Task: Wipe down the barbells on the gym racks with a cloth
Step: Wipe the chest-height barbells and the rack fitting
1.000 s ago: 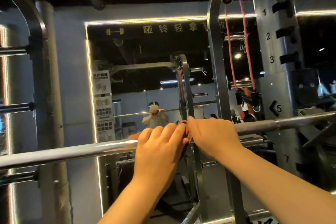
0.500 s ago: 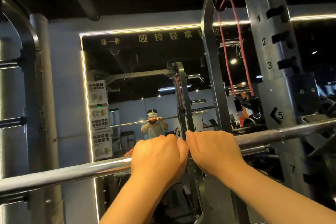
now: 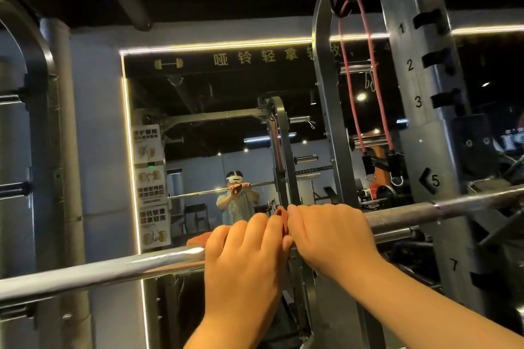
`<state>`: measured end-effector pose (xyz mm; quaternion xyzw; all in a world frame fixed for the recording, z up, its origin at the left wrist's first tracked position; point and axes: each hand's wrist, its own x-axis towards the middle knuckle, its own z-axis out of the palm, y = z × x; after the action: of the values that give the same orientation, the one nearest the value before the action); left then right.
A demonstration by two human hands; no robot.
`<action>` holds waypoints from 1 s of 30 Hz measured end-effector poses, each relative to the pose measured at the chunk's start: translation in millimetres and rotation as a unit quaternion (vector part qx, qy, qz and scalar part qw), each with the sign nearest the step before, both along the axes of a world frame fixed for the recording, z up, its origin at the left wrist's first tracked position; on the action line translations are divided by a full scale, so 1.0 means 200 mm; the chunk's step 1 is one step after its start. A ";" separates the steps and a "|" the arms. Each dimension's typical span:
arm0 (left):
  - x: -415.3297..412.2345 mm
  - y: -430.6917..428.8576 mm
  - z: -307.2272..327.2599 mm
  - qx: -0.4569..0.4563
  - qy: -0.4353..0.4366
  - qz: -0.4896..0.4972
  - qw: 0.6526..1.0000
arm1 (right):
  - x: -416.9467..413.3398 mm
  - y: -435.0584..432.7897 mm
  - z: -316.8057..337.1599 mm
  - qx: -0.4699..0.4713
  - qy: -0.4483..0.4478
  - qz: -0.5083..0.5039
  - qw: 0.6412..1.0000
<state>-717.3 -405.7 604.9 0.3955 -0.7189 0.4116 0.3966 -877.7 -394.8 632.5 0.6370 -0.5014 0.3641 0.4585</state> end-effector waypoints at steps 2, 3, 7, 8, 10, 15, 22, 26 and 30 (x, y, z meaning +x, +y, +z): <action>0.01 -0.01 -0.05 -0.028 -0.001 -0.005 1.000 | 0.01 0.00 0.00 0.017 -0.005 -0.003 1.000; 0.00 -0.01 -0.05 -0.025 0.008 -0.005 1.000 | 0.01 0.00 0.00 0.016 -0.008 -0.001 1.000; -0.03 0.04 0.04 -0.003 0.008 -0.001 1.000 | -0.01 0.02 0.02 -0.003 0.016 0.013 1.000; -0.03 0.07 0.11 0.019 -0.009 0.012 1.000 | 0.00 0.03 0.01 0.010 0.032 0.005 0.999; -0.05 0.11 0.23 0.110 -0.038 0.054 0.992 | 0.00 0.06 0.04 0.079 0.061 -0.026 0.995; -0.05 0.13 0.29 0.168 -0.048 0.083 0.981 | -0.08 0.10 0.15 0.248 0.129 -0.078 0.957; -0.04 -0.01 -0.09 0.005 0.055 -0.014 0.998 | -0.09 0.12 0.10 0.226 0.109 -0.104 0.962; -0.09 -0.02 -0.18 -0.040 0.063 -0.018 0.997 | -0.10 0.12 0.11 0.232 0.088 -0.083 0.965; -0.11 0.08 0.08 0.069 -0.002 0.015 0.997 | -0.12 0.13 0.16 0.277 0.068 -0.088 0.955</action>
<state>-739.2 -389.2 621.8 0.4322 -0.7402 0.3679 0.3605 -902.4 -368.4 663.8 0.7156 -0.6042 0.1257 0.3272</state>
